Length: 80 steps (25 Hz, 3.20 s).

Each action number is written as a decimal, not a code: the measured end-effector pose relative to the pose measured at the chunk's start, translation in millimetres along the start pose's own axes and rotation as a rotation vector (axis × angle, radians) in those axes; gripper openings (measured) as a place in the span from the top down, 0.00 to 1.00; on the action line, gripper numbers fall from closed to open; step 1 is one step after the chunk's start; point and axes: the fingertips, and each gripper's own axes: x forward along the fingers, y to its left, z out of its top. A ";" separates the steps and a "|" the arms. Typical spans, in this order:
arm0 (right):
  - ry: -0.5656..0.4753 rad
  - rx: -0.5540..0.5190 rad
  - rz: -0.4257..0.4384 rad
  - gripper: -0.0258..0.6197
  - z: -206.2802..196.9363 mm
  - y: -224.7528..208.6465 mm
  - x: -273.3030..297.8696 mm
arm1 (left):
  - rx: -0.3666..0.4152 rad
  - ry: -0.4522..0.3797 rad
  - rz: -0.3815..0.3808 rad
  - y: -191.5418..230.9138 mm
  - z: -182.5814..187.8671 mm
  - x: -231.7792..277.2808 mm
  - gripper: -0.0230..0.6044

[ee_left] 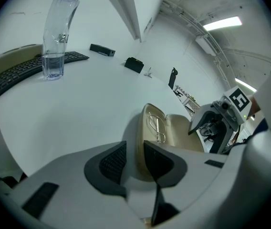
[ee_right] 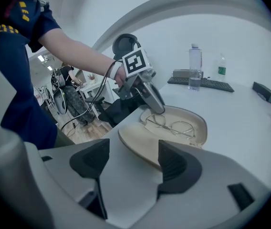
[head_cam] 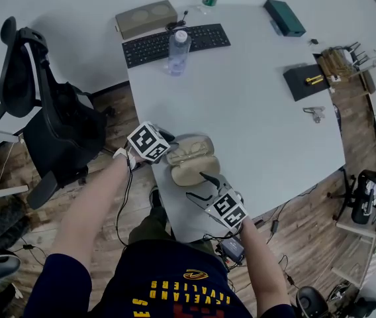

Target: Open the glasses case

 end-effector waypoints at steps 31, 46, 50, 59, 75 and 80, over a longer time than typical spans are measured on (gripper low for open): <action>-0.462 0.271 -0.197 0.45 88.8 -37.8 -92.9 | -0.021 -0.529 0.080 -66.0 72.2 -122.1 0.74; -0.734 0.392 -0.312 0.92 137.5 -36.8 -188.6 | -0.039 -0.740 0.193 -155.0 77.1 -186.8 0.86; -0.720 0.357 -0.355 0.93 137.7 -33.0 -191.8 | -0.038 -0.758 0.172 -171.3 79.3 -187.0 0.90; -0.730 0.354 -0.365 0.93 135.1 -22.3 -203.1 | -0.027 -0.770 0.147 -193.3 85.9 -189.9 0.91; -0.731 0.312 -0.460 0.93 144.2 -27.8 -227.4 | -0.006 -0.765 0.125 -207.2 86.6 -186.2 0.91; -0.714 0.300 -0.467 0.93 142.1 -27.8 -221.8 | -0.012 -0.755 0.130 -204.8 82.8 -183.3 0.91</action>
